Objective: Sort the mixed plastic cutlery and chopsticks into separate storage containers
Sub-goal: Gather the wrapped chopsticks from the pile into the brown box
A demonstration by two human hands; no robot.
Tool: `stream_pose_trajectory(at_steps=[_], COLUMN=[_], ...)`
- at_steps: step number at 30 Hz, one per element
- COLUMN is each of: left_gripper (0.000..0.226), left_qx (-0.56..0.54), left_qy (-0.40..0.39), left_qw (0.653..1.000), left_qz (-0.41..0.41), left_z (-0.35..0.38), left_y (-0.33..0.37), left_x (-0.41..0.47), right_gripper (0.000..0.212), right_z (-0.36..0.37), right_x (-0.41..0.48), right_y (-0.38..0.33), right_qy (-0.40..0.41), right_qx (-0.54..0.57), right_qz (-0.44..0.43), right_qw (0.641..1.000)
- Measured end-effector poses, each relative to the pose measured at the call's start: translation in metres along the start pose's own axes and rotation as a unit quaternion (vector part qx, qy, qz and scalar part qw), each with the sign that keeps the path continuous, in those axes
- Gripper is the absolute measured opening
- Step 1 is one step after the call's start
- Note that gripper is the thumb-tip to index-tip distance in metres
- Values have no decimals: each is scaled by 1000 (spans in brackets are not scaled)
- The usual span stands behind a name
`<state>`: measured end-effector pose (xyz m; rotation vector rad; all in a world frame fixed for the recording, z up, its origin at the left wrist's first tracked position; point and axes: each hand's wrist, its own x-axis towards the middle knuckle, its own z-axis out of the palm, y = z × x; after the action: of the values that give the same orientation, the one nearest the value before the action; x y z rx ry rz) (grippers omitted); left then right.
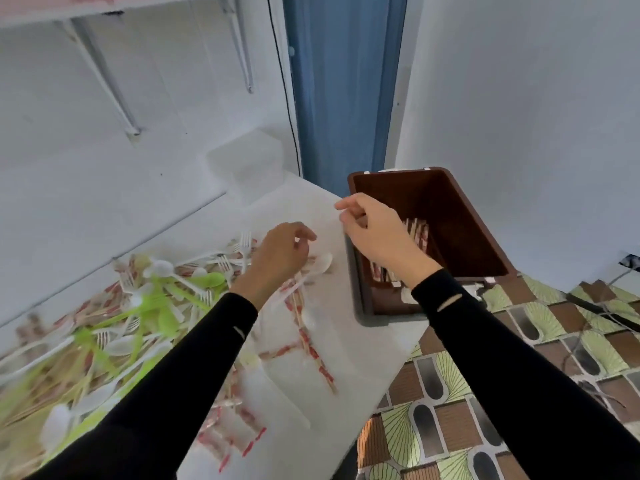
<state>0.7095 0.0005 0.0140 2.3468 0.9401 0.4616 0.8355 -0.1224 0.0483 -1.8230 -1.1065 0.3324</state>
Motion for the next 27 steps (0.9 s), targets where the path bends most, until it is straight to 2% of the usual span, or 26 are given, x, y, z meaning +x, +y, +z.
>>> stream_pose_trajectory(at_steps=[3, 5, 8, 10, 12, 15, 19, 21, 23, 25, 27], left_gripper=[24, 24, 23, 26, 34, 43, 41, 39, 34, 40, 72], left_qx=[31, 47, 63, 81, 116, 188, 226, 275, 291, 261, 248], left_qy=[-41, -55, -51, -45, -68, -111, 20, 59, 64, -3, -125], left_qw=[998, 995, 995, 995, 991, 976, 974, 959, 954, 965, 958], left_qz=[-43, -66, -64, -33, -1, 12, -16, -40, -28, 23, 74], left_z=[-11, -12, -11, -9, -5, 6, 6, 0, -4, -5, 0], left_y=[-45, -72, -104, -121, -133, -148, -153, -152, -150, -146, -139], left_x=[-15, -21, -26, -24, -25, -28, -31, -28, -21, -12, 0], right_gripper=[20, 19, 19, 23, 26, 30, 27, 28, 32, 40, 47], right_z=[35, 58, 91, 109, 119, 123, 117, 114, 115, 122, 132], right_x=[-10, -13, -16, -21, -30, -41, -42, -43, -45, -50, -54], right_y=[-26, -27, -6, 15, 33, 53, 62, 59, 48, 37, 33], right_qy=[-30, -66, -145, -182, -202, -199, -152, -122, -129, -168, -195], right_qx=[5, -5, -55, -115, -183, -272, -288, -292, -305, -326, -347], right_qz=[-91, -114, -54, 0, 37, 41, 64, 54, 43, 46, 54], right_qw=[995, 991, 986, 977, 961, 940, 943, 947, 943, 929, 916])
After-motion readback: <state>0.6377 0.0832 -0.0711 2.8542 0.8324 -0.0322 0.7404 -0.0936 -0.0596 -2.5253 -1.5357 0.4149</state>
